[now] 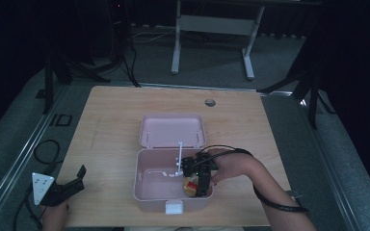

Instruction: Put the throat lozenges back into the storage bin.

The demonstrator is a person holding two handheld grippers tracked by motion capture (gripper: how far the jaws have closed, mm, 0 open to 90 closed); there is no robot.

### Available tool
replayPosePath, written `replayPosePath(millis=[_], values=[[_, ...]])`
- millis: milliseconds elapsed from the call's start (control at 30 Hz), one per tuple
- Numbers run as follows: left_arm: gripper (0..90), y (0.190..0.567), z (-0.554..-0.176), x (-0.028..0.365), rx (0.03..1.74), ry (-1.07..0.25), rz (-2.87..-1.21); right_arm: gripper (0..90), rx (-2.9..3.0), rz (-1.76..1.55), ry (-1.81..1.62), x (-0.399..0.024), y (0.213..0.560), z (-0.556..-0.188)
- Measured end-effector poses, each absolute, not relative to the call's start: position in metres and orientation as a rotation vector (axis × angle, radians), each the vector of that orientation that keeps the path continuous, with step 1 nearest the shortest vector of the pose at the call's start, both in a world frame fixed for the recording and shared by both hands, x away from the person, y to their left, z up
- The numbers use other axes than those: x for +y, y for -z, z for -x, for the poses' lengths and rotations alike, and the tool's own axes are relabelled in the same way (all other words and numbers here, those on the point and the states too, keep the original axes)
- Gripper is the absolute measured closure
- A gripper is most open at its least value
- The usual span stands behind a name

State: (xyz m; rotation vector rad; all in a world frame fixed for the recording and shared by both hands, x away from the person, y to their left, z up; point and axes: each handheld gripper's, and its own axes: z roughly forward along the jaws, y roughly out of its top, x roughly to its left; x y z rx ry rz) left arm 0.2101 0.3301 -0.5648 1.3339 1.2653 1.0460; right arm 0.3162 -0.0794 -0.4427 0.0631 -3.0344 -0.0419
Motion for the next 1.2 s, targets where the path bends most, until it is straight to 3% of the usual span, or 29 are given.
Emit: replayPosePath(millis=[367, 767, 1200], values=[[0.4, 0.565, -0.210, 0.330, 1.263, -1.049, -1.333, 13.3, -3.047, -0.089, 0.205, -0.091, 0.411, -0.313], [0.4, 0.565, -0.210, 0.330, 1.263, -1.049, -1.329, 12.9, -3.098, -0.010, 0.514, -0.141, 0.379, -0.319], [0.4, 0.565, -0.210, 0.330, 1.265, -1.050, -1.333, 12.1, -3.108, 0.269, 0.707, -0.214, 0.405, -0.335]])
